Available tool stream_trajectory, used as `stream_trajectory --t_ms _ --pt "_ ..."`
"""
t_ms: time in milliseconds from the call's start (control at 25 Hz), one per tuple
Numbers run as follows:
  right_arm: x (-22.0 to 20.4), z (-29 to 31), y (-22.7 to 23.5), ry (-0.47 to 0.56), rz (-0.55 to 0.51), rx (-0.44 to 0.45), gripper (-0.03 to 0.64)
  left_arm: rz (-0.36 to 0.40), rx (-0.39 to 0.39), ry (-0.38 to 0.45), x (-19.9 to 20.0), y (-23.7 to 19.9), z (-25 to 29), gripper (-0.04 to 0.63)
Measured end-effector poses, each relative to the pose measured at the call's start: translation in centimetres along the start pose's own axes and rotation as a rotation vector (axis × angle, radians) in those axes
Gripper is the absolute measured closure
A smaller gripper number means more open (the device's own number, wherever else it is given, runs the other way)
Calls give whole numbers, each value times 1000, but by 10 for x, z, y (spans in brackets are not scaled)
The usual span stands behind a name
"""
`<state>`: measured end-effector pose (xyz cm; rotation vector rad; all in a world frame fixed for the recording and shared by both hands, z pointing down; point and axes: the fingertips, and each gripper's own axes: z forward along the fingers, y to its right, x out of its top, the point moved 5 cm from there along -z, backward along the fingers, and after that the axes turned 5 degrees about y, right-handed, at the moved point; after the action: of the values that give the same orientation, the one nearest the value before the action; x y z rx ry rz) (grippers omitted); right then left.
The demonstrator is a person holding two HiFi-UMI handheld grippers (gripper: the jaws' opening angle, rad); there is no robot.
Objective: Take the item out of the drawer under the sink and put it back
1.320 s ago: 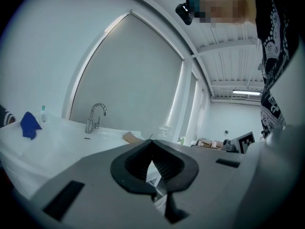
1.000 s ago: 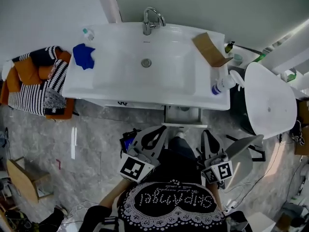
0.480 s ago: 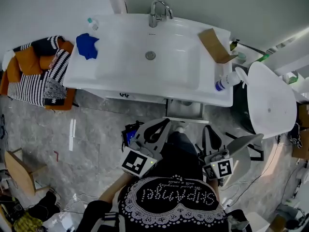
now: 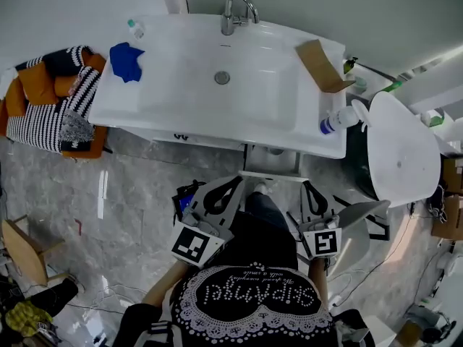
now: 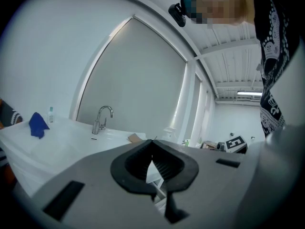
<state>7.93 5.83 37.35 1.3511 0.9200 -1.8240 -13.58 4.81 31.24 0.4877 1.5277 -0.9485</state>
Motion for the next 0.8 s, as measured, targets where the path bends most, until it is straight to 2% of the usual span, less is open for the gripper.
stream_trajectory --t_ms 400,800 --pt "-36 13 13 -101 -46 104 595 -33 93 -23 -9 6 -1 591" --pt "-58 23 30 -153 -153 222 595 -50 164 -20 -13 30 15 591"
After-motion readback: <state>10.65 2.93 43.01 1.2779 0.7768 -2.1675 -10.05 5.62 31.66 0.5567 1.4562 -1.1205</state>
